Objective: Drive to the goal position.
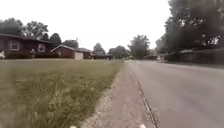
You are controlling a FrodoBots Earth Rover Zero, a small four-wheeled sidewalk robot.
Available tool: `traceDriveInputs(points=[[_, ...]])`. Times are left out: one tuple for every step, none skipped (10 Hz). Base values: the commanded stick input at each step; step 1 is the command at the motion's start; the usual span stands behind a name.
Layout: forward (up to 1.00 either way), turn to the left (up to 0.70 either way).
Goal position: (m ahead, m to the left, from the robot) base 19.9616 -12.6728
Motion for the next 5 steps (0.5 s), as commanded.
traceDriveInputs(points=[[0.70,0.00],[0.70,0.00],[0.70,0.00],[0.70,0.00],[0.70,0.00]])
